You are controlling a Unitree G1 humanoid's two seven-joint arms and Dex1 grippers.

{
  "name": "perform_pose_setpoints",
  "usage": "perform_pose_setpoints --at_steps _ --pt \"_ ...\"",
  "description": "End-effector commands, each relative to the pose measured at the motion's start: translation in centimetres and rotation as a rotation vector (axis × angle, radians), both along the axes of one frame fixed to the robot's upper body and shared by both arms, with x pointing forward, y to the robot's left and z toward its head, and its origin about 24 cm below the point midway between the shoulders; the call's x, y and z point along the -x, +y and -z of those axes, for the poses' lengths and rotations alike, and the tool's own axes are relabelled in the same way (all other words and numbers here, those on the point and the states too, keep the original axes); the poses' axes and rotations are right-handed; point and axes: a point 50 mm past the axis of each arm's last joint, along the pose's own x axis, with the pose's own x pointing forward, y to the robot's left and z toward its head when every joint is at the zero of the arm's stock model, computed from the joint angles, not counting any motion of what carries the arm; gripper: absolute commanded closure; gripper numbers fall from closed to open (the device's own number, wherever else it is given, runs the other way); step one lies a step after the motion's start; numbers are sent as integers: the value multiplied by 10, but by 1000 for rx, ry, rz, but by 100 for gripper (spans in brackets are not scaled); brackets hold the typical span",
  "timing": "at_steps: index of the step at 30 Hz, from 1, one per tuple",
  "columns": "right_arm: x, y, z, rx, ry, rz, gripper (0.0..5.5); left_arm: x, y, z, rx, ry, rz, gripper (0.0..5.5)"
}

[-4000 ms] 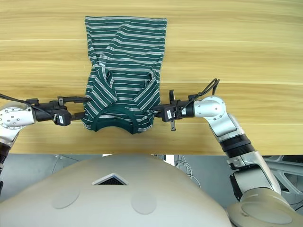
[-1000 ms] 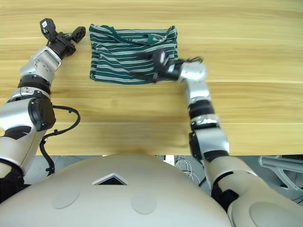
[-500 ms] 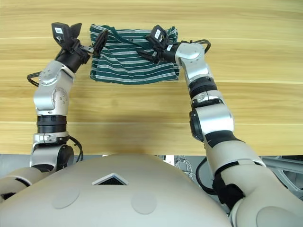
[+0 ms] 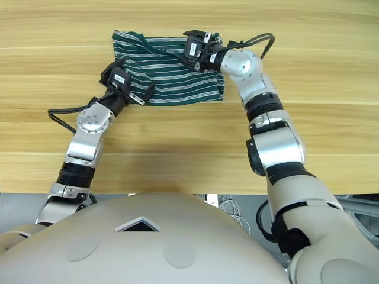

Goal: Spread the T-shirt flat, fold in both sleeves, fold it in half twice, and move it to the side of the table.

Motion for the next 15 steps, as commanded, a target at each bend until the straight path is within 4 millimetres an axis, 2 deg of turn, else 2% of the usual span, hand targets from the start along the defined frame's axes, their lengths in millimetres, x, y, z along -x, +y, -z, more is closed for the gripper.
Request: perform_pose_setpoints --at_steps 1,4,8,10,12,15 --pt "-18 -1 -21 14 -114 71 245 -3 3 9 -39 17 -7 12" --pt "-29 -7 -32 -23 -158 179 245 3 4 15 -34 39 -3 12" --pt "-44 -27 -42 22 -231 370 245 23 0 20 -23 56 13 12" --pt "-47 -33 -48 -11 -254 418 245 35 -6 20 9 59 17 12" --pt "-44 -28 -50 -81 -266 373 245 43 -15 16 94 64 -4 12" --pt "-27 -6 -46 -188 -252 218 245 50 -27 11 181 61 -48 12"
